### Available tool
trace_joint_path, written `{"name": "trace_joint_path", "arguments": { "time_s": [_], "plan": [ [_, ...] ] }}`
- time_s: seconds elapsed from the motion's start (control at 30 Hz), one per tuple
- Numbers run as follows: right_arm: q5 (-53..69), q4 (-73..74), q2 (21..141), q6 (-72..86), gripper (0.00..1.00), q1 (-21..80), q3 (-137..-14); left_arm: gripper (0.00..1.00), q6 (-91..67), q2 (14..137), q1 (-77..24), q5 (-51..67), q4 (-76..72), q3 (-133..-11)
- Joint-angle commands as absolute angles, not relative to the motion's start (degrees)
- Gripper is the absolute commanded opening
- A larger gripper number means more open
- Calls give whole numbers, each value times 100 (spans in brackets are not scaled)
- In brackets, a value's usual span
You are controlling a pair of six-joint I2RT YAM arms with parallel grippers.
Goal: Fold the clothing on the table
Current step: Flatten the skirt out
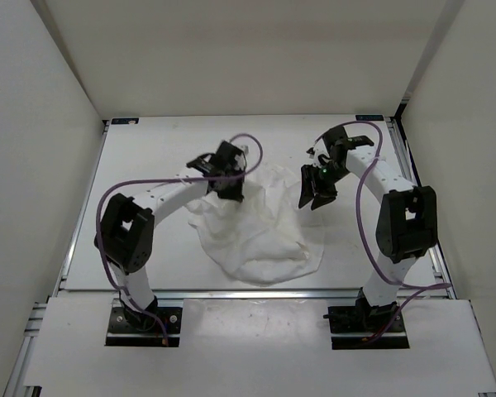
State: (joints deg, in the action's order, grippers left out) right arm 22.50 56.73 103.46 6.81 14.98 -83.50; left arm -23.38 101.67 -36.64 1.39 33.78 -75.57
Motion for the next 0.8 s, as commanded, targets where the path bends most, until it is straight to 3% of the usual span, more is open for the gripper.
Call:
{"name": "trace_joint_path", "arguments": {
  "time_s": [0.0,0.07,0.1,0.13,0.23,0.53,0.67,0.77],
  "plan": [
    [2505,5572,10125,764,55,1520,-8227,0,-1996,9923,-2770,211,3295,-8682],
    [2645,5511,10186,721,56,1608,-8262,5,-2004,9932,-2567,377,3313,-8938],
    [2654,5493,10247,668,57,1704,-8297,26,-2065,9923,-2427,648,3322,-8851],
    [2654,5476,10318,633,58,1801,-8271,36,-2161,9853,-2330,929,3244,-8616],
    [2497,5423,10449,580,59,2195,-8472,50,-2390,9493,-2329,1265,2884,-7738],
    [2188,5045,11810,957,59,2874,-10078,51,-2996,8289,-2347,1371,2312,-5838],
    [2084,5413,12637,861,59,3023,-11248,52,-3129,8235,-2373,1109,2066,-5528],
    [2206,5273,12586,1020,58,2989,-11189,56,-3173,8498,-2600,897,2091,-5983]
  ]
}}
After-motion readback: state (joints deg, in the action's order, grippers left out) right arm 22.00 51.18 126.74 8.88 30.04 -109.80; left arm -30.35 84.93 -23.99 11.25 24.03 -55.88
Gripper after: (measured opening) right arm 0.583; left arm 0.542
